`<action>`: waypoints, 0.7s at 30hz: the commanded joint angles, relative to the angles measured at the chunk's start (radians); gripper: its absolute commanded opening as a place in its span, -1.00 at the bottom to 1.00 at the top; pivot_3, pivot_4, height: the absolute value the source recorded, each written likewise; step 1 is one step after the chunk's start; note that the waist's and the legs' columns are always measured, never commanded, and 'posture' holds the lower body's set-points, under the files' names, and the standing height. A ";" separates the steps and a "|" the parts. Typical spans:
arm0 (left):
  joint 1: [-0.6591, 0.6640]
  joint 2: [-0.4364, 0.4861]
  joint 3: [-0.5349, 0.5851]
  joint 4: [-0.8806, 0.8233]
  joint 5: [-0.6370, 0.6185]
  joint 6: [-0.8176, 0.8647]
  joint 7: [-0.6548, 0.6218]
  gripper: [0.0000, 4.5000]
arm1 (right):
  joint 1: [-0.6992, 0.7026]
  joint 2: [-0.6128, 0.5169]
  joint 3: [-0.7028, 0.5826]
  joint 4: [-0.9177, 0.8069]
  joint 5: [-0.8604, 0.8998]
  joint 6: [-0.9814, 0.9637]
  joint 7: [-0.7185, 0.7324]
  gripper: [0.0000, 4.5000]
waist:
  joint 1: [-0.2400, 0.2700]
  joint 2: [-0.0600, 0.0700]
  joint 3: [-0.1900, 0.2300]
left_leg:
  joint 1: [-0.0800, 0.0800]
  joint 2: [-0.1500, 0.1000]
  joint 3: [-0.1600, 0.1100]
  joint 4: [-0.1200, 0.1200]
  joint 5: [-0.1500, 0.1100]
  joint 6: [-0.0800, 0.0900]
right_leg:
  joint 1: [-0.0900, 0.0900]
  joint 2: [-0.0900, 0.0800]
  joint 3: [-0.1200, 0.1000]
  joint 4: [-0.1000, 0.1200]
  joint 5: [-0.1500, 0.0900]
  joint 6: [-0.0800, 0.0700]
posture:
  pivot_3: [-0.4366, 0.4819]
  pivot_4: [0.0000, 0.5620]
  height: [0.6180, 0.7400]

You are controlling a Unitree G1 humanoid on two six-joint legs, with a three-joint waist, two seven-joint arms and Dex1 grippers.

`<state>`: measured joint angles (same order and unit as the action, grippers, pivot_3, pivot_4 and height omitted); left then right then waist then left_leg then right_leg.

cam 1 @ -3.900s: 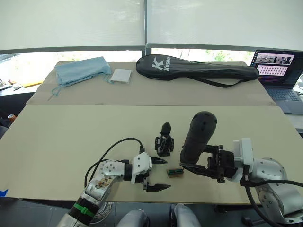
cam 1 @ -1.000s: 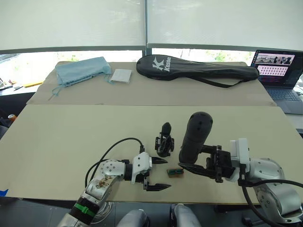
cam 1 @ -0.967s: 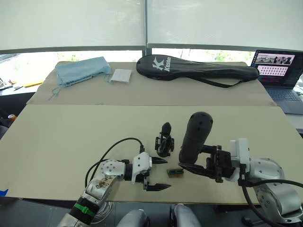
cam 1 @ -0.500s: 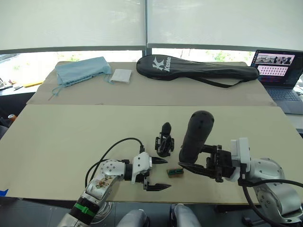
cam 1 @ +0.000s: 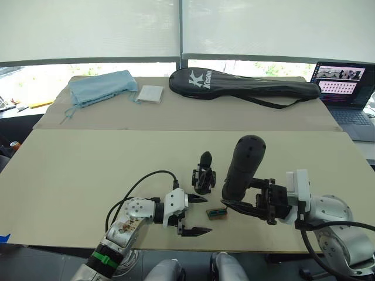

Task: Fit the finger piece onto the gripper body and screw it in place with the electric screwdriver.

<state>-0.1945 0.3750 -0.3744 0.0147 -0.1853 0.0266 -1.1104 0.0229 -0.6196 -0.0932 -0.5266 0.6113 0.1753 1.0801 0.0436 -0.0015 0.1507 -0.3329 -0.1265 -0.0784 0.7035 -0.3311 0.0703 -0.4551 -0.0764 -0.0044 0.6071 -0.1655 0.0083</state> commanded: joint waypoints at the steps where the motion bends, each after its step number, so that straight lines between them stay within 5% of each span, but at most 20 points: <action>1: 0.015 -0.006 -0.031 0.038 0.017 0.019 0.003 1.00 | -0.014 -0.010 -0.030 -0.023 0.031 -0.013 -0.003 -0.16 | 0.000 0.000 0.000 | 0.000 0.000 0.000 0.000 0.000 0.000 | 0.000 0.000 0.000 0.000 0.000 0.000 | -0.05 -0.47 1.00; 21: 0.020 -0.005 -0.030 0.043 0.017 0.015 0.004 1.00 | -0.005 -0.003 -0.006 -0.013 -0.002 -0.020 -0.025 -0.16 | 0.000 0.000 0.000 | 0.000 0.000 0.000 0.000 0.000 0.000 | 0.000 0.000 0.000 0.000 0.000 0.000 | -0.05 -0.47 1.00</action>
<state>-0.1942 0.3746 -0.3744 0.0159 -0.1853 0.0249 -1.1103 0.0225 -0.6214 -0.0886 -0.5168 0.5979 0.1766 1.0593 0.0437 -0.0015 0.1507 -0.3328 -0.1265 -0.0784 0.7035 -0.3311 0.0703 -0.4551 -0.0763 -0.0044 0.6070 -0.1655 0.0084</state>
